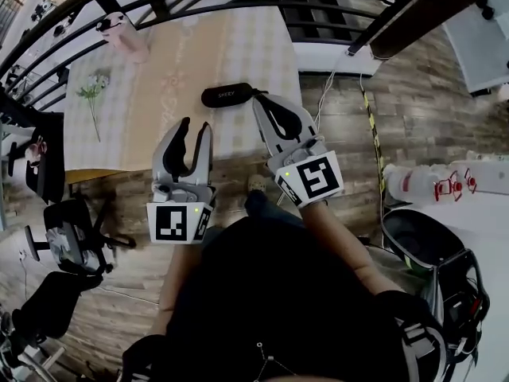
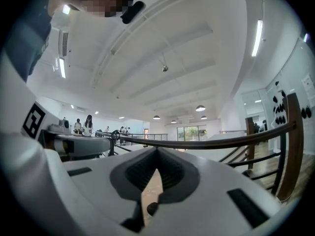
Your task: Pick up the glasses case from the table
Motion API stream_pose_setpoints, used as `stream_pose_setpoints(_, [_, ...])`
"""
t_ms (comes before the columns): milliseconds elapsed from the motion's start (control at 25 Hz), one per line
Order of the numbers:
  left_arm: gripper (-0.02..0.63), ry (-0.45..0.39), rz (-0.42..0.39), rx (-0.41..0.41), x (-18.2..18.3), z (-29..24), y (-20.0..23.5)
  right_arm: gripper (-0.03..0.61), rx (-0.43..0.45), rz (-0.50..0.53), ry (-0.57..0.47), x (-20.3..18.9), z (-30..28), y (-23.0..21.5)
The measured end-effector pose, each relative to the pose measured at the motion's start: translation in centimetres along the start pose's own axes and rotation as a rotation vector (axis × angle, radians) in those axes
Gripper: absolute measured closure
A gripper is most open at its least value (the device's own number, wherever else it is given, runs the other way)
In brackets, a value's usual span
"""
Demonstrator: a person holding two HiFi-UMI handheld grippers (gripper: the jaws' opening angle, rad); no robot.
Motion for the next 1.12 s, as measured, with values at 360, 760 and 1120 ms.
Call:
stream_pose_setpoints(360, [0.494,0.012,-0.005,0.039,-1.0,-3.5,-1.5,0.571,0.043,-0.004,0.003,-0.8,-0.7,-4.2])
stream_pose_setpoints(760, [0.494,0.051,0.004,0.035,-2.3,-5.3,-0.1,0.571,0.044,-0.026,0.032,-2.1,-2.5,-5.1])
stream_pose_setpoints(1120, [0.494,0.115,0.005,-0.062,-3.5,-8.9,3.8,0.571,-0.018,-0.051,0.07,-3.4,-6.2,-5.7])
Point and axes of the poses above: the fingertips, and each gripper's own axes: z backward along the fingers, y to its left, x out of its top, the point moved 10 cm from there along z, backward along the fingers
